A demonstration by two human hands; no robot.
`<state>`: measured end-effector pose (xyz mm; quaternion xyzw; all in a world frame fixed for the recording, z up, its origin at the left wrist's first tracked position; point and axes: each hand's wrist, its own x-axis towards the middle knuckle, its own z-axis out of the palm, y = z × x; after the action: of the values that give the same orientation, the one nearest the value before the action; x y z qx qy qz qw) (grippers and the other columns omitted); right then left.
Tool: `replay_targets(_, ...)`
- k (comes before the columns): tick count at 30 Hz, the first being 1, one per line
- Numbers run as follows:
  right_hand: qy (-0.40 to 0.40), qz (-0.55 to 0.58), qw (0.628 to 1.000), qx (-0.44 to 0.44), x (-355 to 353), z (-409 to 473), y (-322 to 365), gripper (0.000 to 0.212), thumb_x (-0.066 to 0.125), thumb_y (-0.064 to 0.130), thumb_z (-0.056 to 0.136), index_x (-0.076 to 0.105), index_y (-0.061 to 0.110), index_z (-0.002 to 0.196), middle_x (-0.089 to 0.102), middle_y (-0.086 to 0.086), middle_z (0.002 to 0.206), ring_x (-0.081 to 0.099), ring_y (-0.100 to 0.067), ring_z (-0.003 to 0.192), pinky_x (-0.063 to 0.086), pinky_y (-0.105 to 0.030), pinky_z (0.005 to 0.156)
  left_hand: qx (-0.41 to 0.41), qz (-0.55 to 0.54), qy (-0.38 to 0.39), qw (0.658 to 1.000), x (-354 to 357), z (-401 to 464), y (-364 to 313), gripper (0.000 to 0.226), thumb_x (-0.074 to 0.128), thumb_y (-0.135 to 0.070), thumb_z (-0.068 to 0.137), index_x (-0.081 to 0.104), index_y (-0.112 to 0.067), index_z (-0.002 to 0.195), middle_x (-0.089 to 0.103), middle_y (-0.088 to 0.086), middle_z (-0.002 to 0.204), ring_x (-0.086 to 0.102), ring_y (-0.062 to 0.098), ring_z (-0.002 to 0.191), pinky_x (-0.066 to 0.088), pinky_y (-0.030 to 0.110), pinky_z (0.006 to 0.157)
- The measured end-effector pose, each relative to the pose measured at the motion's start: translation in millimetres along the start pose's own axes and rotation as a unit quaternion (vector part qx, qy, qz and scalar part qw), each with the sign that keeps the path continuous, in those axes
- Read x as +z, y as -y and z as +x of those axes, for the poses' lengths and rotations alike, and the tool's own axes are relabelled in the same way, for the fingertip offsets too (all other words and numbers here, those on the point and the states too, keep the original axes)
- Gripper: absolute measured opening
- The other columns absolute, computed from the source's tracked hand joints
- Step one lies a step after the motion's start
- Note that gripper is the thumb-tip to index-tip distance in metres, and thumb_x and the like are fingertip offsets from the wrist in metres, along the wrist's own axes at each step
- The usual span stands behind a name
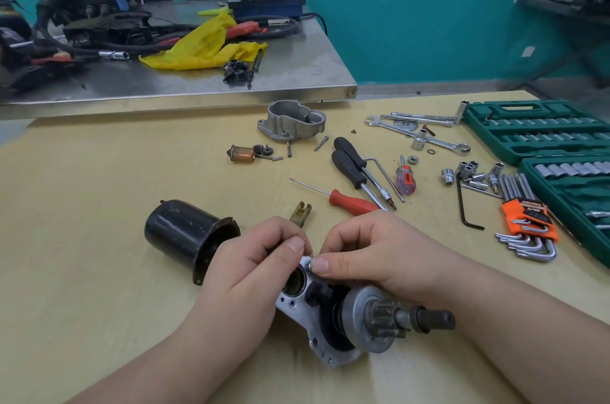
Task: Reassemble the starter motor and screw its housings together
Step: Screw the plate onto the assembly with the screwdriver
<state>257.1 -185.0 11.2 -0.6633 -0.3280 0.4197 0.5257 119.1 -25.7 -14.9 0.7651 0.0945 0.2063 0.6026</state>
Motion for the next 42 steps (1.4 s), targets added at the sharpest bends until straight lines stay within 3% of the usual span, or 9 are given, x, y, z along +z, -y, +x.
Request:
replay_targets(4,-0.009,-0.013,1.000,-0.018,0,1,-3,0.016,0.087,0.036,0.079,0.080,0.022,0.076,0.072,0.007,0.067,0.063,-0.002,0.058,0.048,-0.014,0.056,-0.004,0.001,-0.002,1.000,1,0,-2,0.037,0.063,-0.053,0.083,0.070,-0.017,0.083,0.064,0.015,0.072,0.056,0.029,0.067,0.045,0.038,0.064)
replay_targets(11,0.008,-0.059,0.998,-0.031,-11,-1,-2,0.012,0.089,0.033,0.082,0.082,0.023,0.083,0.076,0.003,0.075,0.069,-0.008,0.069,0.054,-0.020,0.064,-0.003,0.068,-0.003,0.998,3,-1,-6,0.031,0.069,-0.057,0.074,0.068,-0.027,0.083,0.068,-0.004,0.068,0.059,0.004,0.062,0.046,0.014,0.057)
replay_targets(14,-0.155,-0.055,0.983,-0.086,-40,3,4,0.013,0.082,0.033,0.081,0.081,0.020,0.078,0.073,0.002,0.069,0.060,-0.011,0.059,0.050,-0.024,0.057,-0.007,0.063,-0.004,0.998,3,-1,-7,0.031,0.067,-0.057,0.074,0.068,-0.027,0.083,0.066,-0.003,0.067,0.058,0.002,0.059,0.046,0.013,0.057)
replay_targets(17,-0.384,-0.014,0.916,-0.117,-84,8,3,0.015,0.079,0.031,0.084,0.079,0.021,0.074,0.072,0.000,0.067,0.056,-0.011,0.056,0.044,-0.029,0.057,-0.003,0.065,-0.018,0.998,5,-2,-7,0.030,0.067,-0.056,0.075,0.067,-0.026,0.081,0.066,-0.003,0.067,0.059,0.004,0.061,0.046,0.014,0.058)
replay_targets(20,-0.486,-0.117,0.863,-0.080,-110,15,-15,0.017,0.077,0.031,0.090,0.076,0.021,0.077,0.073,-0.001,0.073,0.056,-0.006,0.060,0.046,-0.030,0.062,-0.013,0.041,-0.039,0.998,8,1,-6,0.031,0.067,-0.056,0.076,0.067,-0.026,0.081,0.063,-0.003,0.065,0.056,0.007,0.062,0.046,0.023,0.061)
replay_targets(25,-0.459,-0.291,0.840,-0.012,-115,27,-26,0.005,0.072,0.034,0.088,0.076,0.033,0.090,0.069,0.016,0.082,0.064,-0.015,0.087,0.046,-0.032,0.073,-0.032,0.026,-0.066,0.997,15,9,-2,0.025,0.068,-0.049,0.083,0.068,-0.024,0.086,0.060,0.001,0.064,0.053,0.010,0.061,0.043,0.032,0.062)
replay_targets(30,-0.360,-0.460,0.808,0.073,-117,32,-24,0.032,0.051,0.055,0.101,0.068,0.052,0.127,0.061,0.005,0.123,0.048,-0.027,0.126,0.040,-0.045,0.104,-0.030,0.046,-0.081,0.995,22,24,1,0.020,0.066,-0.045,0.087,0.069,-0.026,0.090,0.063,0.005,0.072,0.054,0.007,0.063,0.044,0.032,0.064)
replay_targets(35,-0.305,-0.535,0.781,0.106,-118,27,-25,0.061,0.045,0.088,0.086,0.056,0.054,0.136,0.059,0.009,0.123,0.047,-0.023,0.128,0.033,-0.051,0.106,-0.029,0.045,-0.060,0.997,21,44,4,0.019,0.063,-0.043,0.089,0.075,-0.038,0.104,0.068,-0.004,0.084,0.062,0.007,0.076,0.048,0.024,0.072)
replay_targets(42,-0.371,-0.458,0.807,0.032,-110,28,-28,0.023,0.062,0.058,0.093,0.068,0.046,0.111,0.065,0.017,0.098,0.060,-0.015,0.101,0.045,-0.039,0.091,-0.031,0.034,0.028,0.999,6,51,11,0.043,0.062,-0.059,0.083,0.078,-0.024,0.100,0.072,0.008,0.086,0.067,0.029,0.082,0.051,0.039,0.078)
